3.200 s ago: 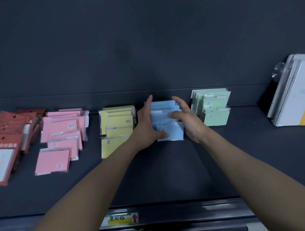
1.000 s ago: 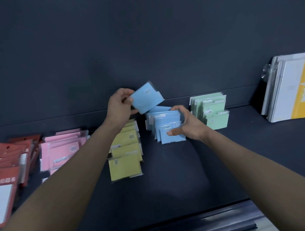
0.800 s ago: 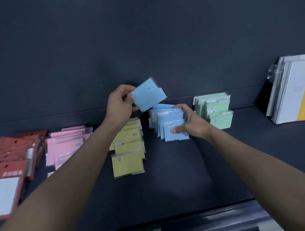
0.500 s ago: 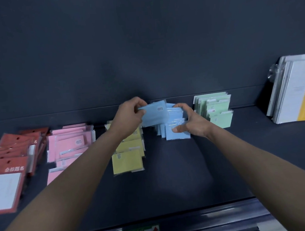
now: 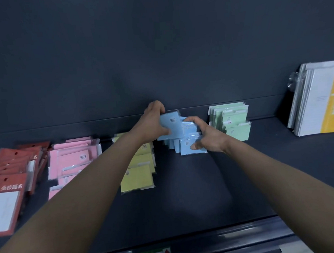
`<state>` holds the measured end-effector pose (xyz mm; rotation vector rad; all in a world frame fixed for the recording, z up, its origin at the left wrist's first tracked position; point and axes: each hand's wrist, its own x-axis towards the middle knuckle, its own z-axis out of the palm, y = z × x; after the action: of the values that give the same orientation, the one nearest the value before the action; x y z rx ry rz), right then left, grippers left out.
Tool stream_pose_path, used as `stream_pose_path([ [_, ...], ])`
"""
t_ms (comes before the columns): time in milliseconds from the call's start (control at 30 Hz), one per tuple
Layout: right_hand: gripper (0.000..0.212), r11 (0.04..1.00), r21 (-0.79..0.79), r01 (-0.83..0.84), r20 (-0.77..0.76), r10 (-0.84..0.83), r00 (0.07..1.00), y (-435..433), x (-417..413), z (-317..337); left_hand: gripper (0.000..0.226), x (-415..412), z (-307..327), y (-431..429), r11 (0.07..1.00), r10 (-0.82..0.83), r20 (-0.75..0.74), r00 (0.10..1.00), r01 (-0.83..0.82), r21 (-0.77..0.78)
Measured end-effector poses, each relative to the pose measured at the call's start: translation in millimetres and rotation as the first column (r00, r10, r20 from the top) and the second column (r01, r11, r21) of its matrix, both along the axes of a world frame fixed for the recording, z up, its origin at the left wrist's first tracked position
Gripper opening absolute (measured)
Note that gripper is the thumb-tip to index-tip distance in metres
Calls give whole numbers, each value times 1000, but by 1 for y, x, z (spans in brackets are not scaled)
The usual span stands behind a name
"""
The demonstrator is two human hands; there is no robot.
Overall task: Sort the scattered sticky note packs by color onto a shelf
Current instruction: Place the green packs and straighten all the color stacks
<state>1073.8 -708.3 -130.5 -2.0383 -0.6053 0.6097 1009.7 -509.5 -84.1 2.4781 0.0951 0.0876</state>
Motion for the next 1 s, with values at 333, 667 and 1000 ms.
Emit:
stream_pose_path([
  [333,102,993,-117,-22,22,25,999,-2,-8,16,35,9,8,-2,995,-85,-163,983,91,28],
  [667,76,933,-352,73,177,-10,984,-12,-9,18,27,17,8,-2,995,-75,-159,984,85,57],
  [1000,27,924,-378,53,203,27,979,-18,-15,27,47,17,-2,-2,965,-100,-139,985,129,226],
])
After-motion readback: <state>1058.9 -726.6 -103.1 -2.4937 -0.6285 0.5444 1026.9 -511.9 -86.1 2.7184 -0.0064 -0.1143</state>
